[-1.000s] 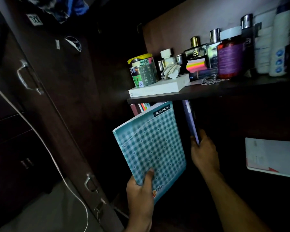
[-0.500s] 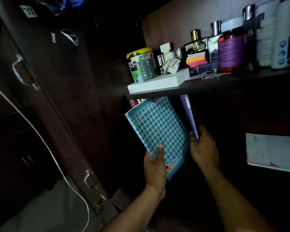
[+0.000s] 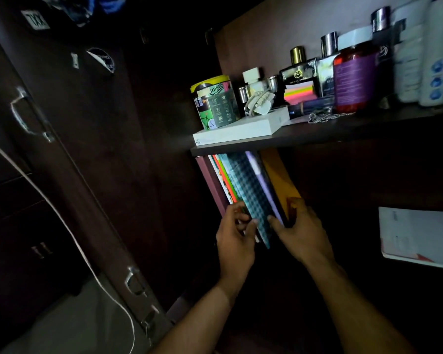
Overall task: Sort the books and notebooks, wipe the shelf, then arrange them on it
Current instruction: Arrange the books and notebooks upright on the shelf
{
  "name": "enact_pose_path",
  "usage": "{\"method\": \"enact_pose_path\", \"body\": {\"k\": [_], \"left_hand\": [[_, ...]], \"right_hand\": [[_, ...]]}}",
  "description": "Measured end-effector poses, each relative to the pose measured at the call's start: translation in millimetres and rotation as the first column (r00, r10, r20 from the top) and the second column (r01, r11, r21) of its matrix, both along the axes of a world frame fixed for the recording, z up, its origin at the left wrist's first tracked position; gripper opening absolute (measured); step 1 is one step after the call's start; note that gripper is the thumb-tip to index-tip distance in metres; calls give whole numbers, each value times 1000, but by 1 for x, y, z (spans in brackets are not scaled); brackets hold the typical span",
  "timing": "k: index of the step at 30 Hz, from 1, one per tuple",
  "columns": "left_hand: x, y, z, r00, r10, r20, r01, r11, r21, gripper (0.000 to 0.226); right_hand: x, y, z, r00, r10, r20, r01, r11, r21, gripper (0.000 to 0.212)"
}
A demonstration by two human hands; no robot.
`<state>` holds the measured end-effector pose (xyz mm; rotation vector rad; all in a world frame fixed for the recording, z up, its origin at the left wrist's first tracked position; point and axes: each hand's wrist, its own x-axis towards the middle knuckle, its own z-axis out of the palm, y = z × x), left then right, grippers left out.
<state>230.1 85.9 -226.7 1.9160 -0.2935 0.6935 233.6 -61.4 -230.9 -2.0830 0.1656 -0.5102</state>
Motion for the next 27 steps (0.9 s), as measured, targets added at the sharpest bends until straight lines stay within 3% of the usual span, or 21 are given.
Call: {"method": "enact_pose_path", "body": {"k": [4, 9, 12, 15, 19, 23, 27], "left_hand": [[9, -1, -1, 999, 39, 0, -39, 995, 92, 32], [6, -4, -7, 999, -3, 40, 0, 998, 55, 35], [4, -7, -6, 995, -54, 80, 40, 987, 158, 38], [5, -9, -11, 984, -99, 151, 47, 947, 316, 29], [10, -5, -14, 977, -114, 180, 55, 952, 300, 21], [15, -7, -6, 978, -112, 177, 36, 922, 386, 24], [14, -14, -3, 987, -105, 119, 45, 905, 423, 26]], "right_hand": [[4, 0, -6, 989, 146, -18, -146, 989, -5, 72], [11, 3, -13, 970, 244, -1, -244, 970, 20, 76], [9, 3, -15, 957, 287, -32, -285, 957, 61, 78], [8, 2, -18, 956, 295, -13, -293, 953, 71, 78], [7, 5, -21, 964, 264, -2, -264, 964, -3, 75], [12, 10, -24, 968, 252, -7, -251, 959, -134, 69], [7, 6, -26, 968, 250, 30, -246, 964, -99, 68]]}}
